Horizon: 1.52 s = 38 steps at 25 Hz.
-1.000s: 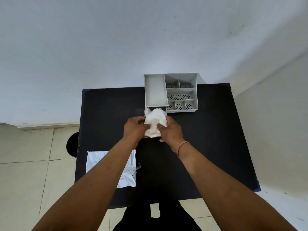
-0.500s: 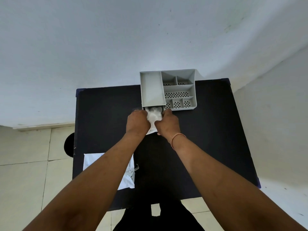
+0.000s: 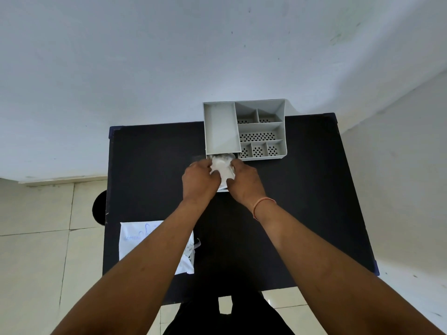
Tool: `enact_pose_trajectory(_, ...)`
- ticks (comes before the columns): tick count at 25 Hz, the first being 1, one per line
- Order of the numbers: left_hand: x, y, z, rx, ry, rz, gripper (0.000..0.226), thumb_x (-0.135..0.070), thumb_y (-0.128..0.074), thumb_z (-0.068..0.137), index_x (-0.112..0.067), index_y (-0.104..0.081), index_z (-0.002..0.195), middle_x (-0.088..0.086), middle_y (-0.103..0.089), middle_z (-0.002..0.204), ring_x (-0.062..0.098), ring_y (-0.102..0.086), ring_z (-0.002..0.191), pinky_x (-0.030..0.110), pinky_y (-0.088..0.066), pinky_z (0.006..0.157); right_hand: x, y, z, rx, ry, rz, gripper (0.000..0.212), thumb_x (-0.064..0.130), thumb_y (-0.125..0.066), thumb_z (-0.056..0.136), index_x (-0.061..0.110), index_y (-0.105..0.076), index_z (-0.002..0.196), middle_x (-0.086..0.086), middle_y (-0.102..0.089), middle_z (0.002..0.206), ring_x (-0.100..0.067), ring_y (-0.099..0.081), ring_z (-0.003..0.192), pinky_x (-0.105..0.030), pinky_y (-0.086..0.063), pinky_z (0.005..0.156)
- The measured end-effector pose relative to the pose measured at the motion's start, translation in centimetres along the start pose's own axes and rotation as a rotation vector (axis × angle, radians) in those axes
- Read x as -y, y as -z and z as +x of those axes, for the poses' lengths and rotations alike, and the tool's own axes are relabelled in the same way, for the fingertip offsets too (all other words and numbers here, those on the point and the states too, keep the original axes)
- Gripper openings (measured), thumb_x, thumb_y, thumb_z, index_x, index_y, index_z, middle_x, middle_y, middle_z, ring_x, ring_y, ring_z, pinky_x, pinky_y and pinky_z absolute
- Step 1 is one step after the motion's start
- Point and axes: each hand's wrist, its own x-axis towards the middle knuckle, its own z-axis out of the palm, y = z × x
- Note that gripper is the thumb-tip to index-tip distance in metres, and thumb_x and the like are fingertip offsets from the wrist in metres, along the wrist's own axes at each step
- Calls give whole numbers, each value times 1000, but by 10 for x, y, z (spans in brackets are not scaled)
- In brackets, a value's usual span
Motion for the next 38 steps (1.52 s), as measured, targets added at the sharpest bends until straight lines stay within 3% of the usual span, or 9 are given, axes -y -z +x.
enact_pose_trajectory(3, 4, -4, -3, 23, -49, 72, 31, 2, -68, 85, -11, -81, 110, 9, -78, 109, 24, -74, 98, 30, -55, 87, 1, -4, -3, -1, 81, -149, 34, 9, -65, 93, 5, -59, 126, -18, -64, 125, -35, -62, 115, -41, -53, 94)
enact_pose_trajectory(7, 5, -5, 0, 132, -148, 249, 31, 3, -69, 88, -11, -81, 113, 12, -74, 119, 27, -73, 106, 32, -55, 92, -5, -5, -10, -62, 175, -463, 32, 19, -69, 91, 11, -68, 121, -12, -56, 136, -33, -55, 122, -44, -54, 93)
enact_pose_trajectory(13, 17, 4, 0, 74, -348, 495, 40, -19, -77, 88, -16, -74, 127, 11, -67, 128, 32, -63, 120, 45, -59, 89, -16, -1, -18, -109, 286, -514, 55, 20, -65, 85, 15, -59, 139, -12, -56, 143, -35, -53, 129, -49, -51, 100)
enact_pose_trajectory(16, 22, 5, 1, 165, -443, 718, 36, -32, -67, 94, -19, -75, 127, 7, -61, 145, 33, -57, 127, 49, -53, 95, -16, -1, -14, 122, 301, -622, 64, 32, -59, 90, 22, -50, 152, -7, -41, 166, -34, -19, 160, -62, -18, 127)
enact_pose_trajectory(19, 20, 7, 6, 284, -429, 781, 44, -44, -56, 102, -21, -69, 137, 4, -52, 159, 32, -52, 135, 50, -48, 103, -15, 1, -8, 217, 225, -674, 66, 39, -58, 90, 28, -46, 155, -3, -27, 174, -31, 3, 164, -66, 1, 127)
enact_pose_trajectory(24, 7, 10, 11, 174, -432, 676, 39, -41, -59, 102, -16, -74, 127, 7, -65, 142, 29, -64, 126, 47, -58, 96, -3, -5, -15, -77, 261, -417, 51, 20, -67, 85, 15, -63, 136, -10, -46, 161, -31, -33, 155, -53, -29, 125)
enact_pose_trajectory(29, 18, 7, 10, 17, -385, 450, 42, -15, -69, 91, -12, -66, 132, 12, -65, 125, 33, -71, 105, 45, -63, 78, -8, -8, -8, -248, -24, -30, 53, 7, -63, 78, 12, -61, 131, -11, -51, 149, -35, -48, 137, -45, -47, 109)
enact_pose_trajectory(32, 25, 4, 7, 79, -426, 400, 64, -1, -73, 78, -11, -60, 139, 13, -63, 139, 36, -67, 119, 47, -63, 86, -10, -9, -11, -101, 114, -190, 66, 9, -67, 82, 10, -51, 145, -14, -49, 154, -36, -43, 144, -49, -41, 117)
enact_pose_trajectory(38, 23, 2, 12, 379, -408, 631, 67, -14, -63, 89, -19, -51, 155, 3, -41, 170, 32, -45, 147, 50, -50, 111, -17, -10, -13, 33, 239, -546, 80, 19, -63, 91, 12, -31, 163, -8, -12, 177, -29, -1, 164, -54, -10, 132)
